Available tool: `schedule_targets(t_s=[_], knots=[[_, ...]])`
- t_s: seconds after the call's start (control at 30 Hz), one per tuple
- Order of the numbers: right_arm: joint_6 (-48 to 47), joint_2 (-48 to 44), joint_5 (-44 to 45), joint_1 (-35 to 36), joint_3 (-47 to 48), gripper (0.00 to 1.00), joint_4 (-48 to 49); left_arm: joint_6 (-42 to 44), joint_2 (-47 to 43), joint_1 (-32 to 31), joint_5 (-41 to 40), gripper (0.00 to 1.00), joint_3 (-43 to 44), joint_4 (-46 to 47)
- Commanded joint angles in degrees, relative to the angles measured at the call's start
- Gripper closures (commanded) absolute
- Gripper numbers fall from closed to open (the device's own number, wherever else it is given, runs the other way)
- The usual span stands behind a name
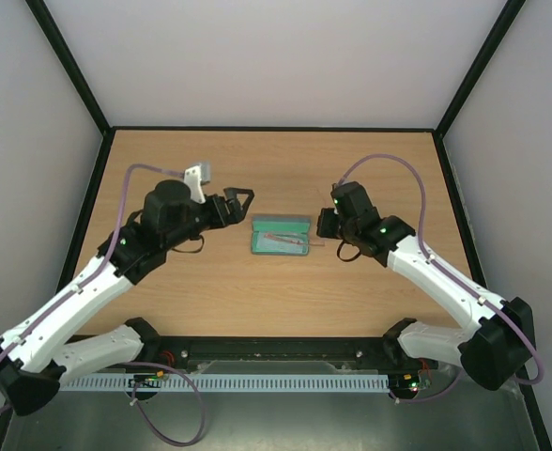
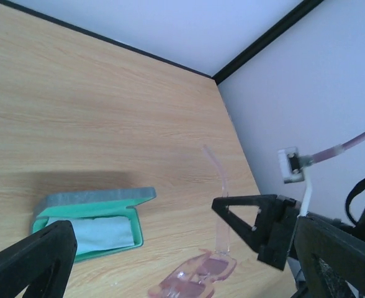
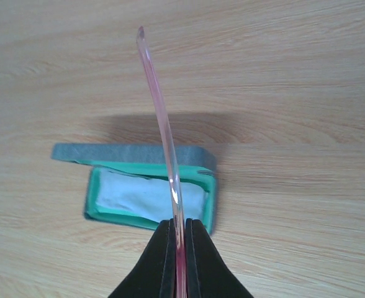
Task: Organize the sunglasses
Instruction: Fold the sunglasses.
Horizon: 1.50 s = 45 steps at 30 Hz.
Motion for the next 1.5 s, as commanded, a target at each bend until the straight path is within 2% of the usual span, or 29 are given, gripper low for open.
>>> schedule_targets(t_s=[0.0, 0.17, 0.3, 0.37, 0.47, 0.9, 1.17, 1.47], knots=[[11.5, 1.6, -3.0, -0.4, 2.7, 0.99, 0.2, -4.8, -5.4, 0.7, -2.6, 0.01, -6.8, 6.4], [20.0, 2.2, -9.3, -1.3, 0.5, 0.99, 3.7, -7.3, -9.5, 1.1, -1.0, 0.01, -12.0, 9.6], [29.9, -0.3, -11.9, -1.3, -6.0, 0.99, 9.4, -10.9, -12.2, 0.9, 4.8, 0.01, -20.6, 20.3], [36.0, -1.9, -13.0, -1.2, -10.9, 0.99, 13.9, -13.4, -13.3, 0.5, 5.4, 0.01, -24.0, 24.6], [40.3, -2.6, -13.8, -1.3, -14.5, 0.99, 16.6, -14.5, -13.4, -0.7, 4.5, 0.0, -25.9, 27.1], [42.8, -3.9, -7.5, -0.6, -15.4, 0.99, 13.2, -13.8, -2.6, -10.8, -2.6, 0.0, -23.7, 27.4], [42.0, -2.4, -7.7, 0.5, -16.0, 0.99, 14.3, -14.0, 3.2, -12.3, -2.5, 0.0, -23.2, 33.3], [41.3, -3.6, -8.2, 0.7, -17.1, 0.99, 14.8, -13.6, 8.9, -12.8, -3.1, 0.0, -21.0, 34.7]])
